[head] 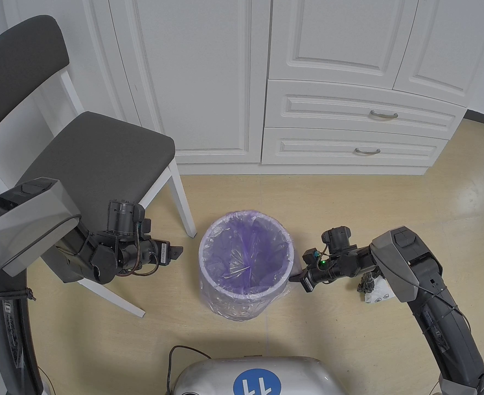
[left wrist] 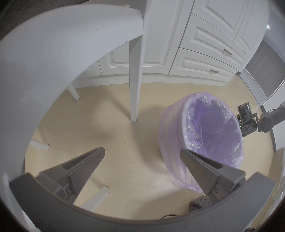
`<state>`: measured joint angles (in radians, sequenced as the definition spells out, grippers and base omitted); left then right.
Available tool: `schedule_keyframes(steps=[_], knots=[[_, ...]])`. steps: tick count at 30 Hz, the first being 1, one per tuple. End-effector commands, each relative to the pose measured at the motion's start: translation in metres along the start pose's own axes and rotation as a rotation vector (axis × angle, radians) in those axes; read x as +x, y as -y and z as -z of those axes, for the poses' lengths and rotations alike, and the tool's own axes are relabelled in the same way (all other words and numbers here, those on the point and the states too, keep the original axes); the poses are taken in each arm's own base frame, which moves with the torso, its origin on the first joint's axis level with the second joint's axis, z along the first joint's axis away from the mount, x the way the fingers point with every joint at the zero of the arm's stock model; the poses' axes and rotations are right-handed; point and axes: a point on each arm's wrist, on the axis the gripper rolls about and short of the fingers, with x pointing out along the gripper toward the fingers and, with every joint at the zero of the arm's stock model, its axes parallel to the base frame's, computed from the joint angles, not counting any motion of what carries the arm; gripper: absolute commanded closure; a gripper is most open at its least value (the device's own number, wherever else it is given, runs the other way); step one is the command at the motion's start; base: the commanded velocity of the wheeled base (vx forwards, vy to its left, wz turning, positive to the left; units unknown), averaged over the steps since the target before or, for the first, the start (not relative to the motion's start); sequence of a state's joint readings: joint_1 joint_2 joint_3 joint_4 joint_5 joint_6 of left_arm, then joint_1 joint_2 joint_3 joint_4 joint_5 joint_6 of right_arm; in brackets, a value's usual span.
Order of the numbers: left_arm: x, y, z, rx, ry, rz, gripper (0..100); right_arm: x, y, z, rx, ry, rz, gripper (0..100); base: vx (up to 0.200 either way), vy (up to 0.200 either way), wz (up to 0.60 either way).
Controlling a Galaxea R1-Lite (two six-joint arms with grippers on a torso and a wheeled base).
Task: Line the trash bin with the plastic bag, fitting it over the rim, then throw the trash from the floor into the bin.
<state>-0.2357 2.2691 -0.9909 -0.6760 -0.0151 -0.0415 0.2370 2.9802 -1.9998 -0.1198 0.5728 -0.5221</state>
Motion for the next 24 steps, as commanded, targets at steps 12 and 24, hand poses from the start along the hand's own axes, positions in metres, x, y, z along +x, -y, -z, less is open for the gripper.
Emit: schedule_keyframes(steps=[12,24], knots=[[0.027,-0.001,0.023,-0.004,-0.065,-0.001,0,-0.067,0.001,-0.015,-0.021,0.079,0.090,0,0.000,0.000,0.00],[0.061,-0.006,0.039,-0.020,-0.088,-0.024,0,-0.121,-0.042,-0.001,0.352,0.206,0.391,0,0.000,0.000,0.00]])
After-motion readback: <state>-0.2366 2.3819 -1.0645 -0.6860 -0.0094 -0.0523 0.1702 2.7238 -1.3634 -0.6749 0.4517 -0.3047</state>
